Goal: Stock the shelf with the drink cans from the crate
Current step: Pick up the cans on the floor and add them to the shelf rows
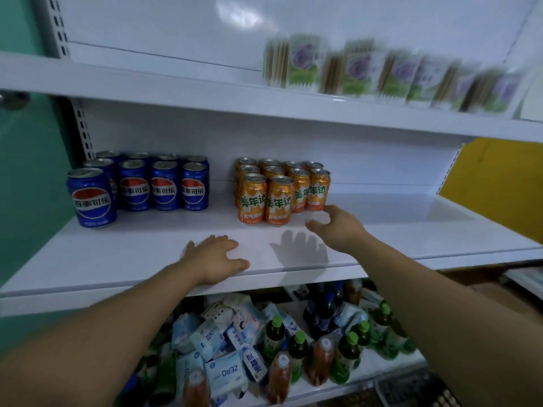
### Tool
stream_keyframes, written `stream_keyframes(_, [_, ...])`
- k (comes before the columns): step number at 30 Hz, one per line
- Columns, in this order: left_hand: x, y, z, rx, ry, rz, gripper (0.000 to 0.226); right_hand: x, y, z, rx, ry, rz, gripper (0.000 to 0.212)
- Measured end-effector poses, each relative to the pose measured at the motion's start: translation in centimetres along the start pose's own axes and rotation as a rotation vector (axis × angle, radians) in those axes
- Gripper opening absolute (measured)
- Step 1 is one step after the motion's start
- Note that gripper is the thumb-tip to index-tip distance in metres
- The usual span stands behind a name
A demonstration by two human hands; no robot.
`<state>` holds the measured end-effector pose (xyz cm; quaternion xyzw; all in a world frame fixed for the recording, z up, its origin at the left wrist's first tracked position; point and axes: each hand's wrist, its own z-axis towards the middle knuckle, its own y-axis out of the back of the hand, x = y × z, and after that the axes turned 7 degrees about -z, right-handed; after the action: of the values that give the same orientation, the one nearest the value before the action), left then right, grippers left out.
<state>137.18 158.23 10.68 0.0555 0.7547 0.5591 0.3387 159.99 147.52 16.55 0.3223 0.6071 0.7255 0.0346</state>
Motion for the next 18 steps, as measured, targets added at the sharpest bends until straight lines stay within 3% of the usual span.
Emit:
stream_keyframes(3, [-3.5, -0.2, -2.0, 0.004, -0.106, -0.224, 0.073, -1.5, 3.1, -3.6, 0.003, -0.036, -0.102, 0.070])
stream_keyframes(6, [-8.3, -2.1, -5.0, 0.033, -0.257, -0.195, 0.065, -3.6, 4.9, -7.7, -0.010, -0.063, -0.119, 0.072])
stream_keyframes(10, [-13.3, -7.0, -8.9, 0.197, -0.395, -0.140, 0.067, -7.3, 5.6, -13.4, -0.020, -0.150, -0.150, 0.073])
stream_keyframes(18, [-16.4, -19.9, -13.6, 0.549, -0.382, -0.071, 0.075, -17.1, 2.1, -24.0, 0.058, -0.377, -0.136, 0.071])
